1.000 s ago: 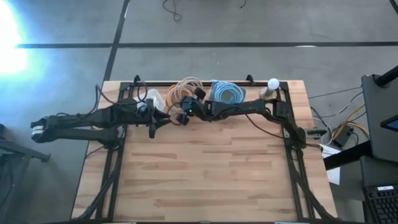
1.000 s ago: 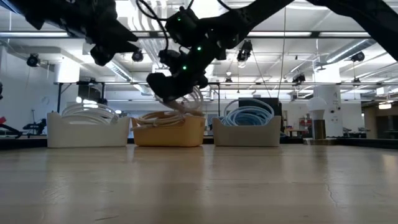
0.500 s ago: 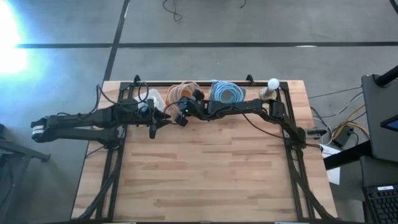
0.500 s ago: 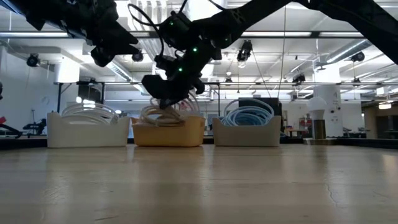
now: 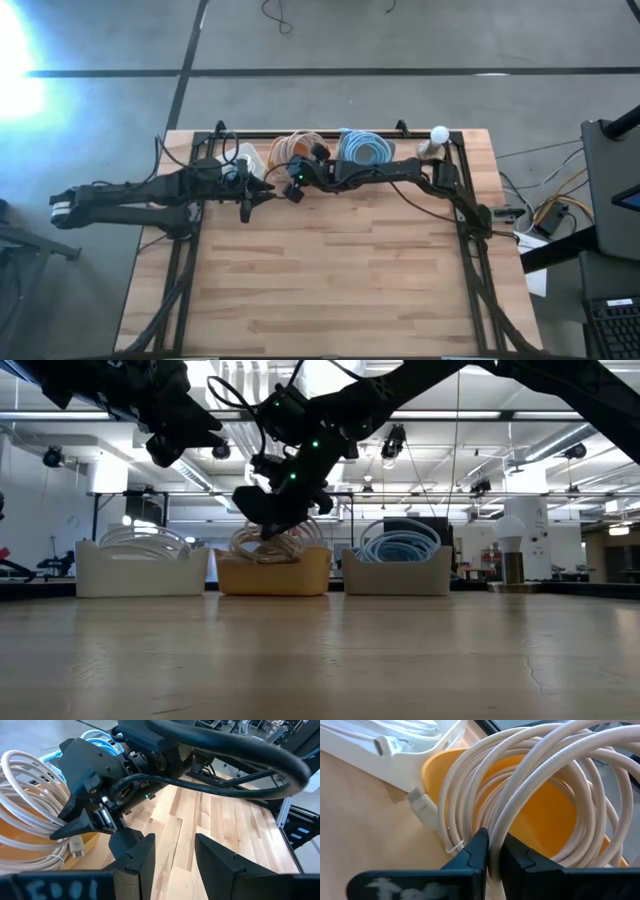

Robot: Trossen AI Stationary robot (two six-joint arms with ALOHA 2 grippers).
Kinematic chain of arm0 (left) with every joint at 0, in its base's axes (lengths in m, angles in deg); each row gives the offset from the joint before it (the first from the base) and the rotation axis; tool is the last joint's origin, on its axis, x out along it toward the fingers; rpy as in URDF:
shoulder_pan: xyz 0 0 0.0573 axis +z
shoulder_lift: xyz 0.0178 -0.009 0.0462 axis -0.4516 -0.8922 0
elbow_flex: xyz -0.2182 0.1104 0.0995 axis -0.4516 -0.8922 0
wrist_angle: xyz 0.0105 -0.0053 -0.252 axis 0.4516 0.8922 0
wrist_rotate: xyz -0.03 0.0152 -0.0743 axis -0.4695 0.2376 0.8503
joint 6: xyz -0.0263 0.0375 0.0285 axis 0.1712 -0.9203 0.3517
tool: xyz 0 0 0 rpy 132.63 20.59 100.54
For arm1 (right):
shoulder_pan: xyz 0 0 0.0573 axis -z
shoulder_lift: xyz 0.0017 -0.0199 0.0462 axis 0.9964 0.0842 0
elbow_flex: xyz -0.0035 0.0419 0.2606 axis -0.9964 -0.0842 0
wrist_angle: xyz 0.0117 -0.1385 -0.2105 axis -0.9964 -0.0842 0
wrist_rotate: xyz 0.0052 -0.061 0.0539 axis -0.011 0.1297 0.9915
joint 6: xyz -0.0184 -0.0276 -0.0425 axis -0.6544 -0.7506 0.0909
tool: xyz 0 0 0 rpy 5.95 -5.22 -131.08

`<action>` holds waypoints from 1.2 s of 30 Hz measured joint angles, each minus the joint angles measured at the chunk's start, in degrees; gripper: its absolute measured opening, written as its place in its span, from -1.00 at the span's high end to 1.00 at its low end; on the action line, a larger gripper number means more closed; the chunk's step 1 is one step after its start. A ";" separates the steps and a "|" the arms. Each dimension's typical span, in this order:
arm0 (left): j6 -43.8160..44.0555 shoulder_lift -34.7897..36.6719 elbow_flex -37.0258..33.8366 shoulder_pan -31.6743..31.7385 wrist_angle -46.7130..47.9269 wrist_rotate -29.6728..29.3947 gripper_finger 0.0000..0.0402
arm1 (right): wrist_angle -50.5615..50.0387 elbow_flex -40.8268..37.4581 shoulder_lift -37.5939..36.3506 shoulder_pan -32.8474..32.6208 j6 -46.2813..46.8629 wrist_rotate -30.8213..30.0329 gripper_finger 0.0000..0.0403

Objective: Pick & Place USB Port
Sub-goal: Put the brown display cable into the yellow bin, then return to Home Position

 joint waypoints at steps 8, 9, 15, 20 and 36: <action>0.06 0.00 0.00 0.00 0.00 0.00 0.31 | -0.06 0.00 0.00 0.14 -1.53 -0.04 0.81; 0.08 0.00 0.00 0.00 0.00 0.00 0.31 | -0.08 0.02 0.00 0.17 -1.53 -0.06 0.79; 0.14 0.00 0.00 0.00 0.00 0.00 0.31 | -0.49 0.02 -0.02 0.19 -1.47 -0.11 0.56; 0.16 0.00 0.00 0.02 0.00 0.00 0.31 | -0.52 0.02 -0.10 0.19 -1.45 -0.10 0.37; -0.04 0.50 0.00 0.04 -0.08 0.00 0.31 | -2.14 0.07 -5.56 -0.08 -4.84 -0.04 0.14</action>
